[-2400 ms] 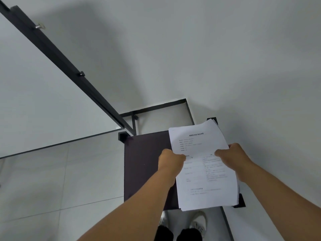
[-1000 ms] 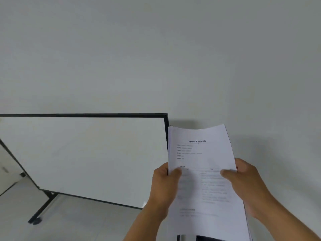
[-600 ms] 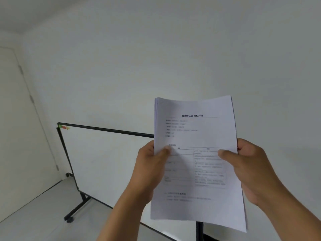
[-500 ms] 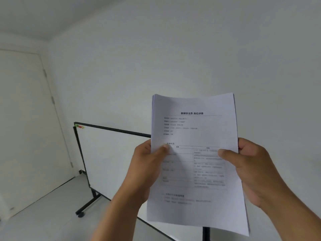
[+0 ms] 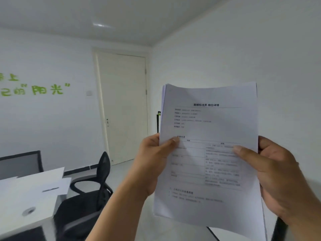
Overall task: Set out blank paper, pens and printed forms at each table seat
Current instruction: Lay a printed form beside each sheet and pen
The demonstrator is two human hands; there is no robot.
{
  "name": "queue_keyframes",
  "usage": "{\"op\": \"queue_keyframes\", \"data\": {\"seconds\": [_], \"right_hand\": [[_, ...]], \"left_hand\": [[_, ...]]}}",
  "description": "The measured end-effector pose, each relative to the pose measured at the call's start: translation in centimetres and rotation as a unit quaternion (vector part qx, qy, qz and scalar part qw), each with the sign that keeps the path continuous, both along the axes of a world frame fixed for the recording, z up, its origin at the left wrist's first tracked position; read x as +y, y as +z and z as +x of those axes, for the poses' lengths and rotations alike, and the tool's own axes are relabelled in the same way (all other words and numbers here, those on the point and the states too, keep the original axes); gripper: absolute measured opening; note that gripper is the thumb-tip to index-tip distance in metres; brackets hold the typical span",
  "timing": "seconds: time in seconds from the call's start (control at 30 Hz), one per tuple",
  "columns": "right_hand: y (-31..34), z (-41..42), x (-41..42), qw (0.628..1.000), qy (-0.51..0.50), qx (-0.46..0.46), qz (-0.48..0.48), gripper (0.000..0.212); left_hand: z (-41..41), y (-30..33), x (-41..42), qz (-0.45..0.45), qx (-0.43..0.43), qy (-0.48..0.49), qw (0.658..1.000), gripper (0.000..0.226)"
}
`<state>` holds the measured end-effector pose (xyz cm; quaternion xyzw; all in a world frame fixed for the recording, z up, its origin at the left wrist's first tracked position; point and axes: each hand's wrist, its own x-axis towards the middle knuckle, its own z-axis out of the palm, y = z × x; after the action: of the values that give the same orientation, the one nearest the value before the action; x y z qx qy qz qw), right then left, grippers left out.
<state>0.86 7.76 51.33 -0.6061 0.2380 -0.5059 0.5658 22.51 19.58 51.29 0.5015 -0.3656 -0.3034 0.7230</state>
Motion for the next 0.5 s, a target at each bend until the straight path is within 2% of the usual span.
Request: {"op": "queue_keyframes", "data": {"seconds": [0.27, 0.5], "right_hand": [[0.2, 11.7, 4.4, 0.990, 0.142, -0.001, -0.023, 0.020], [-0.6, 23.2, 8.2, 0.978, 0.209, 0.019, -0.010, 0.018]], "left_hand": [[7.7, -0.5, 9.7, -0.013, 0.018, 0.151, 0.988, 0.017], [15.8, -1.3, 16.0, 0.002, 0.023, 0.235, 0.972, 0.019]]}}
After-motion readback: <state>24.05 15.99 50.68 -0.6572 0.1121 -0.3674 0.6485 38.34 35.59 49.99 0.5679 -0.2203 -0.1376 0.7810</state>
